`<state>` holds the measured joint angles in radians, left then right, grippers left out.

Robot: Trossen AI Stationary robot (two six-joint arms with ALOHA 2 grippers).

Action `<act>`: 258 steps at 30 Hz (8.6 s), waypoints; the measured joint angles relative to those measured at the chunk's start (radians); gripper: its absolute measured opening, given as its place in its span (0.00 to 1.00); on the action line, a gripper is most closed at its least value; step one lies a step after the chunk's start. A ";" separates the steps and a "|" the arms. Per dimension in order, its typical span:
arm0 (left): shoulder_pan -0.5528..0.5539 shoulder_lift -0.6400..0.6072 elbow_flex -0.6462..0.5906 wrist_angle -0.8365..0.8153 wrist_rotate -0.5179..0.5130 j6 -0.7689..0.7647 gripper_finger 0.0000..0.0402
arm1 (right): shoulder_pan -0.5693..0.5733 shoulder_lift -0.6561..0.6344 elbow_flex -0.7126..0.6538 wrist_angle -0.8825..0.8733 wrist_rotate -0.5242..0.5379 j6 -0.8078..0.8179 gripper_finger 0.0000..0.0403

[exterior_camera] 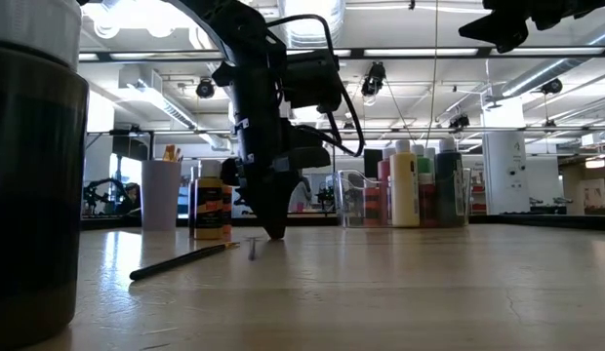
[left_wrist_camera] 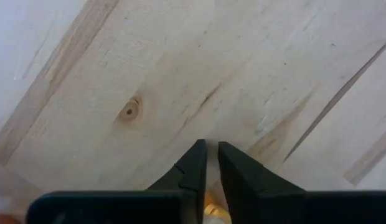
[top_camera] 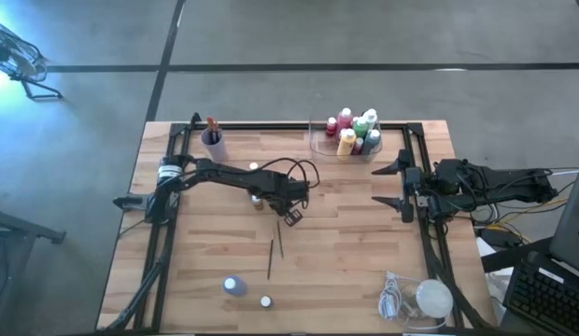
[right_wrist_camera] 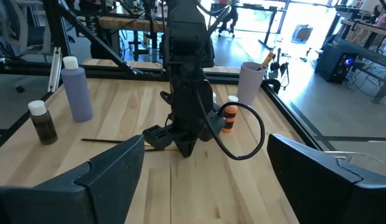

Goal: Pick & Place Paint Supplies
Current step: Put the gold paint brush into the violet cup, then put the yellow paint bottle into the transparent bin

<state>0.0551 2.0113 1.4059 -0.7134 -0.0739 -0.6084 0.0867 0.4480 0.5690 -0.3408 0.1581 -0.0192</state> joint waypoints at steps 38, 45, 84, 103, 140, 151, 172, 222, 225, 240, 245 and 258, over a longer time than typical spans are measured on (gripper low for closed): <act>-0.149 -0.077 0.318 -0.516 -0.244 0.234 0.22 | 0.000 0.001 0.000 0.000 0.000 0.000 0.58; -0.200 -0.143 0.273 -0.570 -0.354 0.114 0.21 | 0.000 0.000 0.000 0.000 0.000 0.000 0.55; -0.448 -0.653 -0.769 0.225 -0.605 0.016 0.57 | 0.000 0.000 0.000 0.000 0.000 0.000 0.83; -0.388 -0.653 -1.030 0.869 -0.617 0.139 0.58 | 0.000 0.000 0.000 0.000 0.000 0.000 0.86; -0.239 -0.436 -1.020 1.188 -0.535 0.301 0.58 | 0.000 0.000 0.000 0.000 0.000 0.000 0.61; -0.206 -0.433 -1.015 1.197 -0.491 0.317 0.58 | 0.000 0.000 0.000 0.000 0.000 0.000 0.56; -0.193 -0.437 -1.015 1.240 -0.434 0.369 0.29 | 0.000 0.000 0.000 0.000 0.000 0.000 0.66; -0.195 -0.590 -0.274 0.303 -0.013 0.502 0.30 | 0.000 0.493 0.048 0.527 -0.063 0.045 0.80; -0.196 -0.558 -0.252 0.280 0.005 0.503 0.30 | 0.002 0.564 0.049 0.588 -0.075 0.059 0.78; -0.196 -0.391 -0.050 0.197 0.035 0.617 0.30 | 0.007 0.786 0.049 0.824 -0.092 0.055 0.76; -0.194 -0.319 0.032 0.174 0.030 0.686 0.30 | 0.021 0.802 0.048 0.865 -0.113 0.085 0.81; -0.174 -0.259 0.147 0.111 -0.040 0.727 0.30 | 0.084 0.815 0.049 0.884 -0.106 0.050 0.78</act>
<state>-0.1191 1.7524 1.5532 -0.6025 -0.1136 0.1191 0.1711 1.2632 0.6178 0.5429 0.0525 0.0313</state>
